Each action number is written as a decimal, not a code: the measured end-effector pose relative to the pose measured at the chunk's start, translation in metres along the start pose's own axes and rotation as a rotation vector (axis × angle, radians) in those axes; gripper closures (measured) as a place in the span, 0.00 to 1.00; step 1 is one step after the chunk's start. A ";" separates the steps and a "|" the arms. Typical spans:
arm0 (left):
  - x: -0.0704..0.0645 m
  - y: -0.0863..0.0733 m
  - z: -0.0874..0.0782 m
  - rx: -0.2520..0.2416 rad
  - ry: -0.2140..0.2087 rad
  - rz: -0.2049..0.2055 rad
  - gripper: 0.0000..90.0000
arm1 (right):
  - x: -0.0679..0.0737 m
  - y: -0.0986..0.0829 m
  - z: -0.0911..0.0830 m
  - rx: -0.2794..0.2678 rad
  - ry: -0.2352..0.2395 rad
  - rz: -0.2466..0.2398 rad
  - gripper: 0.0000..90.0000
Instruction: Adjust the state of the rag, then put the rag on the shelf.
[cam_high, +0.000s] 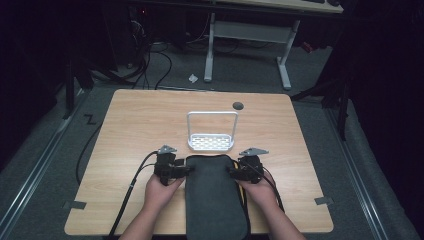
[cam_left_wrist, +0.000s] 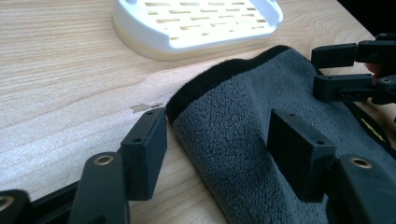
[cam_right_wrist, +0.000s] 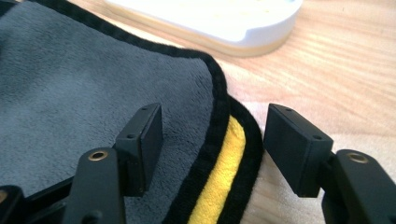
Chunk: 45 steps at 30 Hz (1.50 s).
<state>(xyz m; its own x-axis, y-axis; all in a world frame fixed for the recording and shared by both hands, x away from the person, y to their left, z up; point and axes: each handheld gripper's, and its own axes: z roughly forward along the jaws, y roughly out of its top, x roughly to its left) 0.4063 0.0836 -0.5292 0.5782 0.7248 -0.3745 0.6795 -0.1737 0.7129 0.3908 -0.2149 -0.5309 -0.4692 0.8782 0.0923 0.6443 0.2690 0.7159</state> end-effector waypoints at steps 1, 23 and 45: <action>0.000 -0.001 0.001 0.006 0.000 0.001 0.45 | 0.000 -0.001 0.000 -0.001 -0.004 -0.008 0.44; -0.003 -0.005 0.009 0.020 -0.013 -0.034 0.71 | 0.010 -0.004 -0.004 -0.008 0.036 -0.056 0.89; -0.026 -0.005 -0.015 -0.164 0.011 0.051 0.92 | 0.022 -0.004 -0.035 -0.176 0.024 -0.089 0.89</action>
<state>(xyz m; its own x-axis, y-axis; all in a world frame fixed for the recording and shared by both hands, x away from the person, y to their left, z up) 0.3808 0.0760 -0.5141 0.6043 0.7252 -0.3299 0.5660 -0.0994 0.8184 0.3565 -0.2108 -0.5073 -0.5351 0.8440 0.0381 0.4848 0.2698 0.8320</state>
